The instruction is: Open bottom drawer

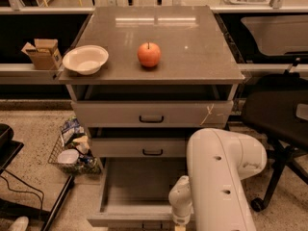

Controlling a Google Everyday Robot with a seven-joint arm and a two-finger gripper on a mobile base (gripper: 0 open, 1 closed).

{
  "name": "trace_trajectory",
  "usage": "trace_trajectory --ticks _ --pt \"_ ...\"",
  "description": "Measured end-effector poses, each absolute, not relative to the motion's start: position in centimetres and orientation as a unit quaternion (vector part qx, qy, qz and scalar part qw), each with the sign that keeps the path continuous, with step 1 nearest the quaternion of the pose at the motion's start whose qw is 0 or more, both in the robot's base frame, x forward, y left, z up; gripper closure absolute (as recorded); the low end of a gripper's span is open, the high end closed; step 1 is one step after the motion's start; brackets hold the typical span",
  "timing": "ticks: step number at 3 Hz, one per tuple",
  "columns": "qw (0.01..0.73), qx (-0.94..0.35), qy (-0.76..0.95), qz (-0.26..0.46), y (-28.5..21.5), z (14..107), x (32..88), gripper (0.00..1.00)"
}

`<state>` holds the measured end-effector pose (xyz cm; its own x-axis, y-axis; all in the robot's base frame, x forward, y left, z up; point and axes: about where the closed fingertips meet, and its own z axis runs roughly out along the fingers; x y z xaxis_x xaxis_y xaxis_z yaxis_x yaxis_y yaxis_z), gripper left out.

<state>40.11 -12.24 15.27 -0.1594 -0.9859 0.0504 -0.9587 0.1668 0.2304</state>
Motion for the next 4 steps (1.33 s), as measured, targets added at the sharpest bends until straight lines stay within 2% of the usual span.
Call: trace_trajectory --ticks 1,2,3,4 --pt "0.09 0.633 -0.763 -0.093 -12.1 15.12 38.05 0.62" --pt "0.09 0.633 -0.763 -0.094 -12.09 15.12 38.51 0.85" --pt "0.09 0.633 -0.763 -0.094 -12.09 15.12 38.57 0.93" --pt "0.09 0.633 -0.763 -0.094 -12.09 15.11 38.56 0.7"
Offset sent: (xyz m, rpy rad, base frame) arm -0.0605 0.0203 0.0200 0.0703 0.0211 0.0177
